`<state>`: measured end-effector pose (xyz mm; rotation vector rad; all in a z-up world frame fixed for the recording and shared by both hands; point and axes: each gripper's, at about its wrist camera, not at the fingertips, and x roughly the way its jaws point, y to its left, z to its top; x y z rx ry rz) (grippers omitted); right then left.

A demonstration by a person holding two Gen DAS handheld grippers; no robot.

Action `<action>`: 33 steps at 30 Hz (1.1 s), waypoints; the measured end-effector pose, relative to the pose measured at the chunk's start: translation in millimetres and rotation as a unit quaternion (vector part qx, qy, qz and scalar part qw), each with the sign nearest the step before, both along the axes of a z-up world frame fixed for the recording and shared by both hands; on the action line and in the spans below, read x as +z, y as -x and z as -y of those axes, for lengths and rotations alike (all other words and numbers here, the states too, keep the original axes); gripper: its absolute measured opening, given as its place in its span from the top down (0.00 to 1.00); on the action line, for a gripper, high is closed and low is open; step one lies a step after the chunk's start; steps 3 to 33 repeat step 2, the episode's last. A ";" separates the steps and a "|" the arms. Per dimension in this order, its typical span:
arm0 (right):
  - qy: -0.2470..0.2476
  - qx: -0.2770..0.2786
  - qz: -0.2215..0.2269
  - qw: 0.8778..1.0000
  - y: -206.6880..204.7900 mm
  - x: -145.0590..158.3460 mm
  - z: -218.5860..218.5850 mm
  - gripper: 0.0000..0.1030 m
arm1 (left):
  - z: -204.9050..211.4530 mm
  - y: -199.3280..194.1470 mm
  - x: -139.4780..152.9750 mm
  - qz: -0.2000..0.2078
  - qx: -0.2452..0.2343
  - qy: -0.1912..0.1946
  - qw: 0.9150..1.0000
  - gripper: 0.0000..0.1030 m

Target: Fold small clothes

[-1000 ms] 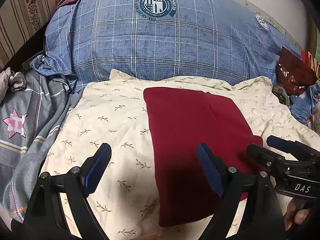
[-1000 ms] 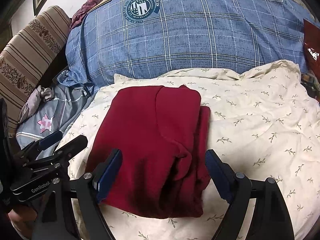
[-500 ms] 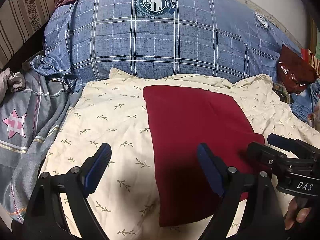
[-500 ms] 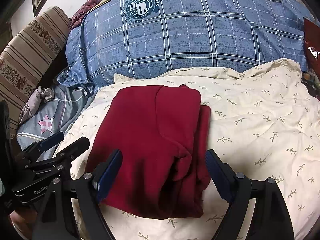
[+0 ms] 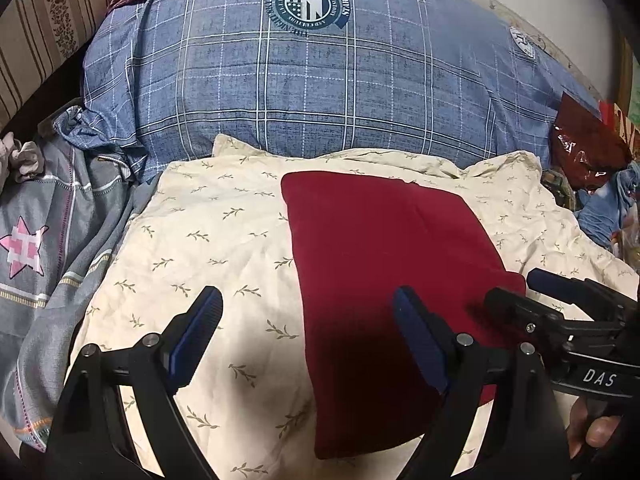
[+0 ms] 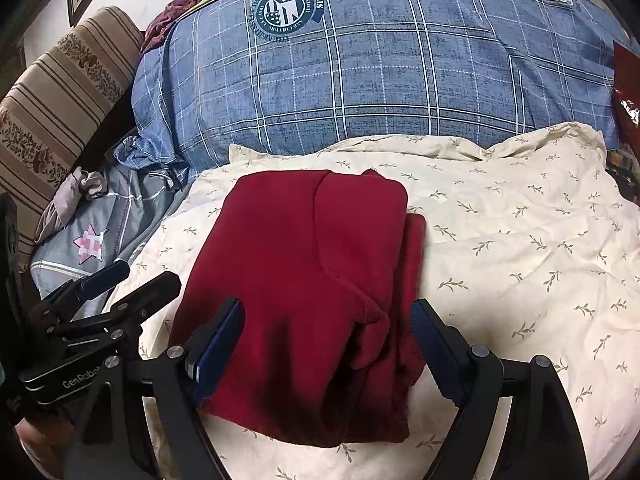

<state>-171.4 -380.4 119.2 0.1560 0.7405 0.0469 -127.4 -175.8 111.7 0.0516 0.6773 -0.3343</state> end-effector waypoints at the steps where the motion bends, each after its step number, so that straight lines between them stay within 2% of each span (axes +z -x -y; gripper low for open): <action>1: 0.001 -0.003 0.002 1.000 -0.5 0.0 1.8 0.17 | -0.6 -1.3 -0.2 -0.001 -0.002 0.002 1.000 0.15; 33: 0.002 -0.007 0.004 1.000 -0.8 0.5 4.2 0.17 | -2.2 -3.8 -0.5 -0.005 -0.004 0.004 1.000 0.15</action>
